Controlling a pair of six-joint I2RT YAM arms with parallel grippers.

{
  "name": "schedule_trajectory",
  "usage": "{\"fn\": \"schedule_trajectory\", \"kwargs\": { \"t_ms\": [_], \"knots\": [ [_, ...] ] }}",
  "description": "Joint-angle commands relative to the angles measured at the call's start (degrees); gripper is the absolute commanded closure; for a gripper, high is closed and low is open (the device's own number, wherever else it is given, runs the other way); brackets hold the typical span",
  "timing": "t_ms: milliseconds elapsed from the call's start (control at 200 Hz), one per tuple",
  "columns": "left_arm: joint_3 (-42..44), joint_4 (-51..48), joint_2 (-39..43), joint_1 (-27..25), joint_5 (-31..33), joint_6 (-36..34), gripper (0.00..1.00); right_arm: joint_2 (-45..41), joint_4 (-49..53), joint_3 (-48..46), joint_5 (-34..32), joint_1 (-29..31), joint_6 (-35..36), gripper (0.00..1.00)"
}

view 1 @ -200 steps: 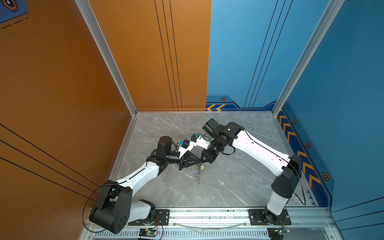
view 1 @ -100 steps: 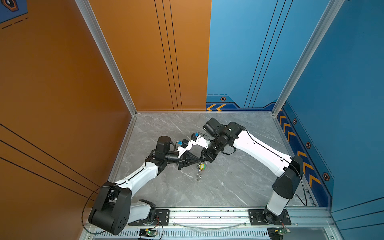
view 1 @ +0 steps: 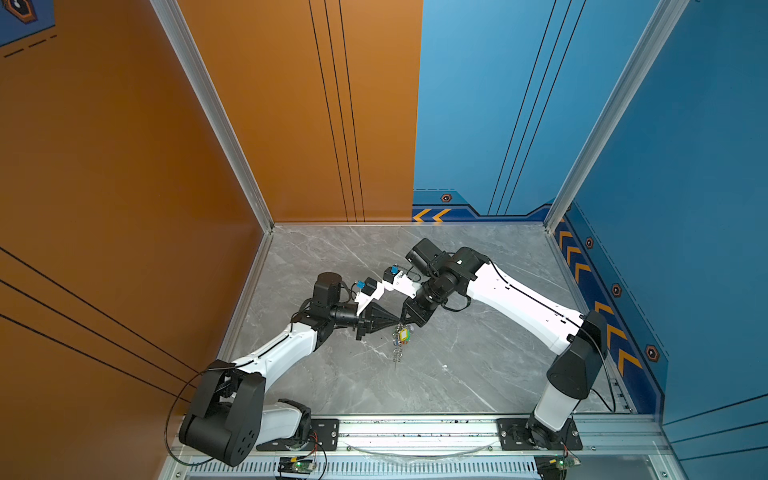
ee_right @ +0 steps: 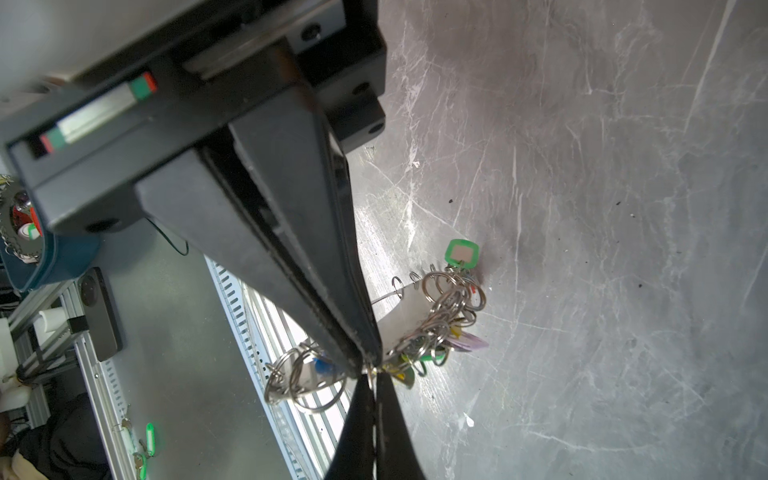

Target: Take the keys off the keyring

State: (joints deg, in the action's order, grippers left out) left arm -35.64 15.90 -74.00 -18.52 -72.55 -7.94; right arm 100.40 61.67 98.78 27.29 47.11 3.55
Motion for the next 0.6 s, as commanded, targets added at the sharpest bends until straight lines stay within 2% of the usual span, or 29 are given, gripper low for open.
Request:
{"fn": "schedule_trajectory", "kwargs": {
  "t_ms": [0, 275, 486, 591],
  "knots": [
    [-0.68, -0.63, -0.53, -0.79, -3.41, 0.96, 1.0, -2.44, -11.71, -0.65, -1.17, 1.05, -1.03, 1.0],
    [-0.6, -0.69, -0.28, -0.45, -3.21, 1.17, 1.0, -6.47, -23.09, -7.62, -3.57, 1.23, -2.58, 1.0],
    [-0.57, -0.7, -0.61, -0.54, -3.46, 1.74, 1.0, -8.67, -27.88, -11.07, -4.75, 0.79, -0.69, 1.0],
    [-1.35, -0.62, -1.96, -0.77, -4.55, 2.87, 0.91, -8.5, -28.27, -11.58, -4.18, 0.51, 0.56, 1.0]
  ]
}}
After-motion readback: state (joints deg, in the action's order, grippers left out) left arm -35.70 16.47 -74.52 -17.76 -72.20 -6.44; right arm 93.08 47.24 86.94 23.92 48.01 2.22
